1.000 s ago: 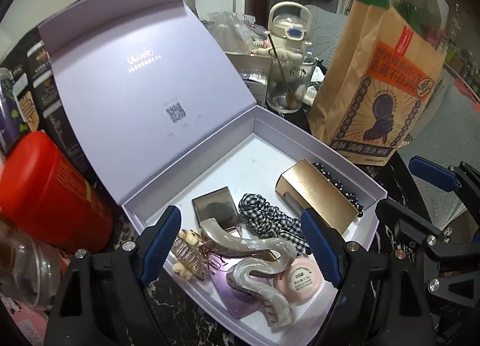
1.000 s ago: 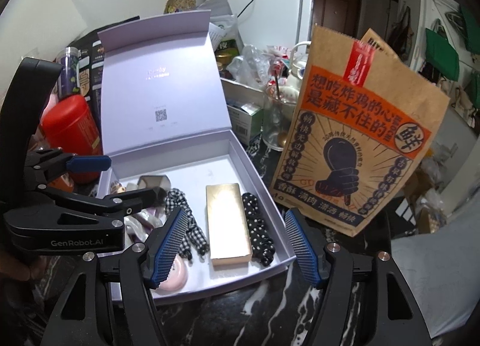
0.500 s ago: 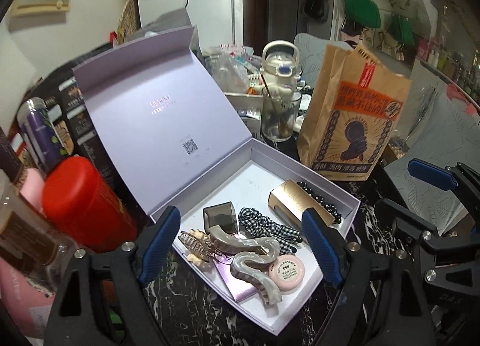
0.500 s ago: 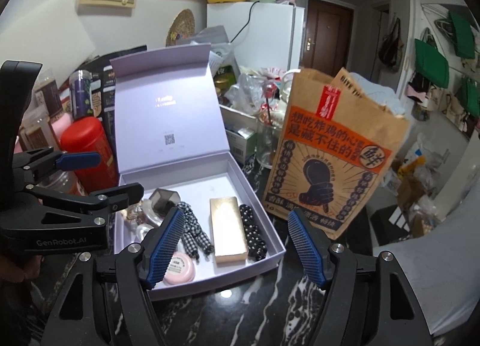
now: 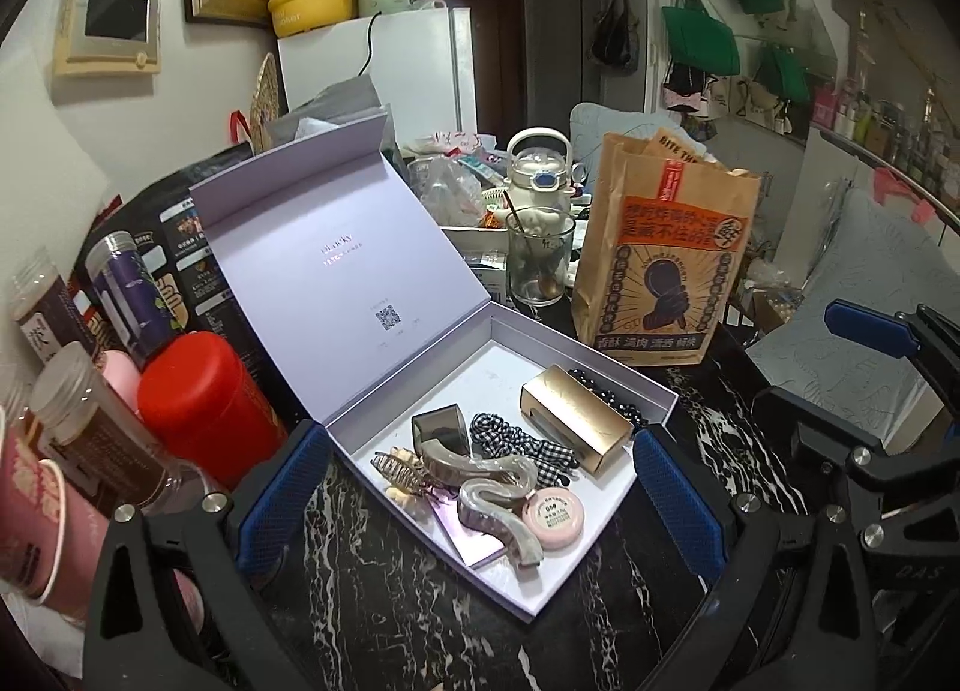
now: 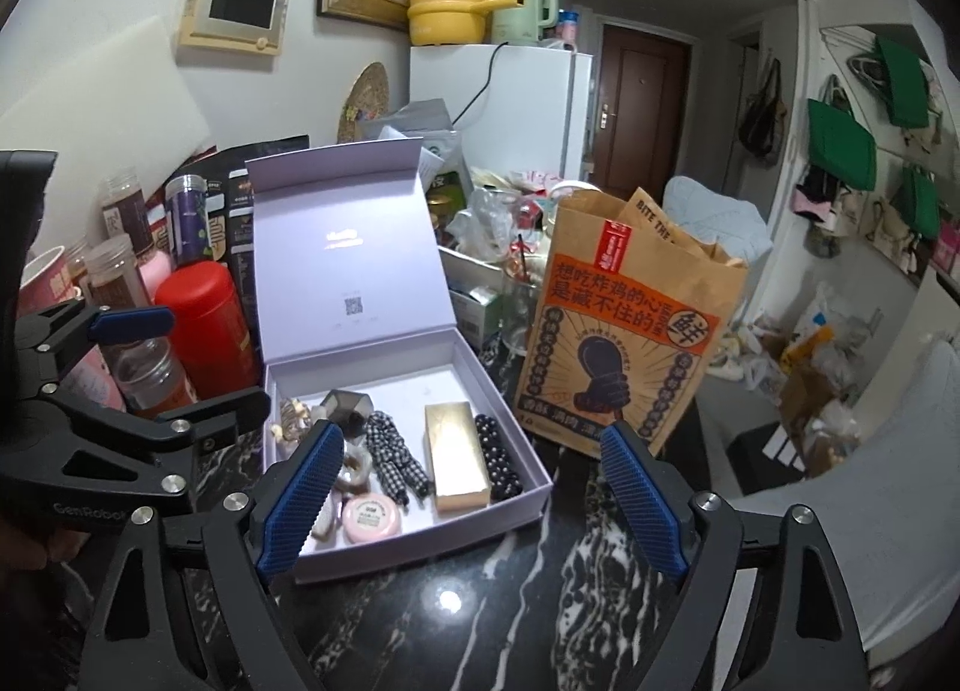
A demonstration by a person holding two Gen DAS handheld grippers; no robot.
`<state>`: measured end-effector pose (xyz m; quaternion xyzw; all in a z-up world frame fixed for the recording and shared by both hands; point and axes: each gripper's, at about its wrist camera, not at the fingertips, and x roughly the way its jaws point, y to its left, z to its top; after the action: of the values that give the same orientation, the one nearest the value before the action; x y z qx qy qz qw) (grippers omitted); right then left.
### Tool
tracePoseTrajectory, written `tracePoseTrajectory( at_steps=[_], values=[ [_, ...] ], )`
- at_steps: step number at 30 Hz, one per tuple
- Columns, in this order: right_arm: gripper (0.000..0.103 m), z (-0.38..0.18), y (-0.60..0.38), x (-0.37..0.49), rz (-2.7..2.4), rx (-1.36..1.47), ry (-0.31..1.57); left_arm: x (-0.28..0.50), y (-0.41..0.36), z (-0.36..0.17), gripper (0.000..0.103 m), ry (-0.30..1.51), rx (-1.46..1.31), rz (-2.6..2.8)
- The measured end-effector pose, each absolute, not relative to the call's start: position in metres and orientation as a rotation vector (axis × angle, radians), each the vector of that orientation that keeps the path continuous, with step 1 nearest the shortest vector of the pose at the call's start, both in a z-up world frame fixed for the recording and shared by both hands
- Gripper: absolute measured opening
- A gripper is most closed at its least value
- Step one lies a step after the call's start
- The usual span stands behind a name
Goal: Organize rigid objects
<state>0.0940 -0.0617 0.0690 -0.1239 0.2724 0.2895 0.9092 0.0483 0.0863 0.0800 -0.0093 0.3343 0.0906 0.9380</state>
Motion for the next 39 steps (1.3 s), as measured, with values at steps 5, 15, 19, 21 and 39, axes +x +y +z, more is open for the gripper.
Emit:
tracePoseTrajectory(
  at_steps=[5,15,19,21,39],
  values=[
    [0.089,0.073,-0.068,0.078,0.591,-0.259,0.550,0.031,0.084,0.083,0.103,0.683,-0.017,0.190],
    [0.092,0.073,-0.078,0.039,0.576,-0.268,0.534,-0.005,0.084,0.081,0.103,0.669,-0.041,0.225],
    [0.094,0.066,-0.082,0.029,0.564,-0.251,0.559,-0.014,0.080,0.073,0.103,0.690,-0.033,0.215],
    [0.094,0.060,-0.082,0.025,0.550,-0.254,0.583,-0.018,0.078,0.066,0.103,0.707,-0.036,0.212],
    [0.094,0.026,-0.095,0.004,0.529,-0.234,0.661,-0.036,0.075,0.036,0.103,0.752,-0.102,0.190]
  ],
)
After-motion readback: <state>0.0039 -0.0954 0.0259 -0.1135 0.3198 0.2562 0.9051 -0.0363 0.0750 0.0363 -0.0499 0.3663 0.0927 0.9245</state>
